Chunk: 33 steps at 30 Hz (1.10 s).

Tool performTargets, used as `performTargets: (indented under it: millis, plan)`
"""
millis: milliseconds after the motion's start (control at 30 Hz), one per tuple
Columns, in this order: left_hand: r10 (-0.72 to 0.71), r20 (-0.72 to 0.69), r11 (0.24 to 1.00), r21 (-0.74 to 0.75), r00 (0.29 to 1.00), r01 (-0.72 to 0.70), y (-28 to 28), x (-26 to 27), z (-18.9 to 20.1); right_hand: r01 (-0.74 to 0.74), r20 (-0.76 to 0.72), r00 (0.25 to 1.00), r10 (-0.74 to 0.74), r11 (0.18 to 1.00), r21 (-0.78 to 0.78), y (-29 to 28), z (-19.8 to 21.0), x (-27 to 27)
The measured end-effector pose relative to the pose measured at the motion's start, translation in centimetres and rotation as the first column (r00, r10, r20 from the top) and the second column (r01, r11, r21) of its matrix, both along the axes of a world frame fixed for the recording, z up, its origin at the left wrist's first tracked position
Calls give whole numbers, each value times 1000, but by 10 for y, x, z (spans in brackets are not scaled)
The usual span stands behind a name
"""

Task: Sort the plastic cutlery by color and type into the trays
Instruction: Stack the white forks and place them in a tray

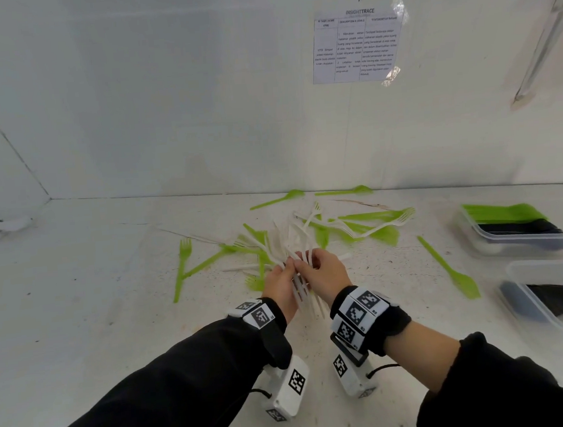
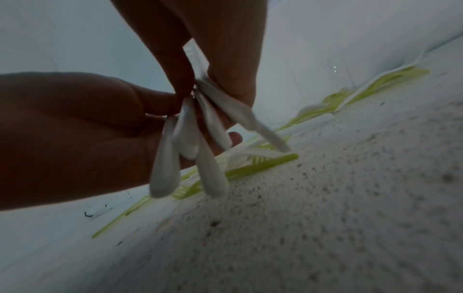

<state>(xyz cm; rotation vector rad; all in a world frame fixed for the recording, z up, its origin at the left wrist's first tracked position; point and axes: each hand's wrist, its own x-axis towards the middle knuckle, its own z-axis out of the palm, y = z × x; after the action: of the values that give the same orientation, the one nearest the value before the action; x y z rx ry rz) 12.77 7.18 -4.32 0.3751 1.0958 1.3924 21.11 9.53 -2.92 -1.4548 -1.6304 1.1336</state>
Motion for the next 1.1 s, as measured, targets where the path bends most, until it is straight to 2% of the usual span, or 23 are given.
performTargets:
  millis: [100, 233, 367, 533, 667, 767, 867, 1000, 1100]
  plan:
    - [-22, 40, 1000, -19, 999, 23, -2, 2, 1, -7, 36, 999, 6, 1000, 21, -1, 1, 0]
    - [-60, 55, 998, -34, 997, 62, -4, 3, 5, -10, 20, 1000, 11, 999, -40, -2, 1, -1]
    - [-41, -15, 998, -52, 999, 40, -4, 0, 5, -18, 11, 1000, 19, 998, -54, -2, 0, 1]
    - [-46, -2, 999, -26, 999, 46, -6, 1, 6, -23, 30, 999, 24, 999, -39, -3, -1, -2]
    - [-35, -37, 999, -28, 999, 34, -7, 4, 8, -76, -4, 997, 75, 992, -99, -9, 4, -7]
    - [-26, -83, 999, -42, 996, 22, -7, 4, 9, -85, 30, 996, 88, 994, -71, -10, 3, -9]
    - [-18, -70, 999, -49, 997, 14, -6, 3, 11, -75, 46, 996, 77, 996, -41, -8, 0, -9]
    - [3, -69, 998, -66, 998, -7, -6, -1, 9, -34, -63, 997, 32, 999, -26, -6, 0, -4]
    - [8, -47, 998, -64, 999, -11, -8, -4, 8, -18, -89, 996, 13, 998, -59, -6, -3, -3]
